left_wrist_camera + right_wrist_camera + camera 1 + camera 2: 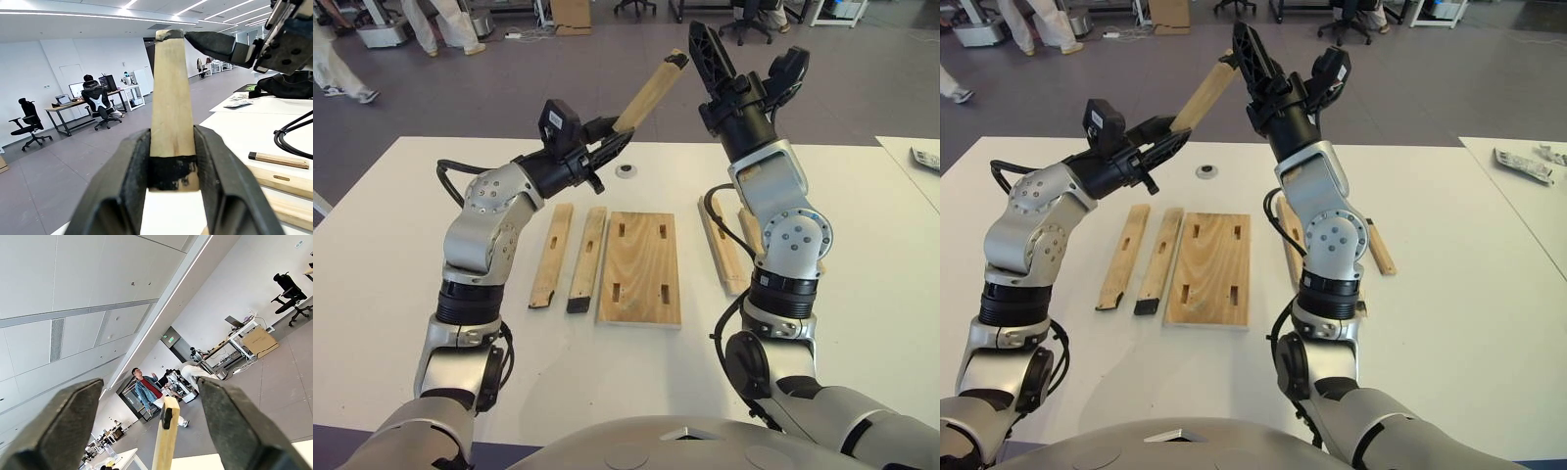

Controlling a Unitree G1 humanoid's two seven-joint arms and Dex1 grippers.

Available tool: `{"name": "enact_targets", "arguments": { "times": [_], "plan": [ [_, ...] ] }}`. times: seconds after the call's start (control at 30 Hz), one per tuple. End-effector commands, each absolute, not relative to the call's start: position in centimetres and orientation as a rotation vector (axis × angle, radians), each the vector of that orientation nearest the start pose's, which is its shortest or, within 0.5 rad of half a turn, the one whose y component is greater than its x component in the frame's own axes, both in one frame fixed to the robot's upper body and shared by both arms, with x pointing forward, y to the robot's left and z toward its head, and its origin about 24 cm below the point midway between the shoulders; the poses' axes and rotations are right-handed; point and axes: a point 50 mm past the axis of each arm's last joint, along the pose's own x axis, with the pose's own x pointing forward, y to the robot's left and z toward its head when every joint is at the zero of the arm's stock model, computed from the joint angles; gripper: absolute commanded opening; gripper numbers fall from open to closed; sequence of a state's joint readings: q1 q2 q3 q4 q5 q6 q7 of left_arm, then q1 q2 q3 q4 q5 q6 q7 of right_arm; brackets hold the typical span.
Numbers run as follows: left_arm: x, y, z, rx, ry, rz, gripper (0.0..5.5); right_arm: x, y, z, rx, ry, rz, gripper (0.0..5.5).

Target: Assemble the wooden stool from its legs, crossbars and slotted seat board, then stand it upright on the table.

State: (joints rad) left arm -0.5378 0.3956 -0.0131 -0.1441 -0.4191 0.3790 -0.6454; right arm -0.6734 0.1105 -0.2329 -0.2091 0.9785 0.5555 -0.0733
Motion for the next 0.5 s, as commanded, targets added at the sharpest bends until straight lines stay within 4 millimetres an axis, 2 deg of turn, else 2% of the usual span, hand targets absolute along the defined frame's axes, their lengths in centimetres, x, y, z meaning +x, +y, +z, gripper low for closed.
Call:
{"name": "enact_targets", "arguments": {
  "times": [0.03, 0.17, 0.3, 0.5],
  "plan": [
    [30.1, 13.2, 20.4, 0.117, -0.290, -0.884, 1.29, 31.2, -8.4, 23.9, 0.942, -0.213, 0.614, 3.54],
    [29.3, 12.4, 20.4, 0.063, -0.304, -0.985, 1.29, 30.9, -7.1, 23.2, 0.938, -0.135, 0.693, 3.54],
    [29.1, 12.6, 20.3, 0.089, -0.299, -1.011, 1.29, 31.1, -7.5, 23.2, 0.963, -0.113, 0.696, 2.94],
    [29.8, 14.2, 20.5, 0.189, -0.292, -0.965, 1.29, 30.6, -8.3, 23.2, 0.984, -0.112, 0.717, 1.68]
  ]
}}
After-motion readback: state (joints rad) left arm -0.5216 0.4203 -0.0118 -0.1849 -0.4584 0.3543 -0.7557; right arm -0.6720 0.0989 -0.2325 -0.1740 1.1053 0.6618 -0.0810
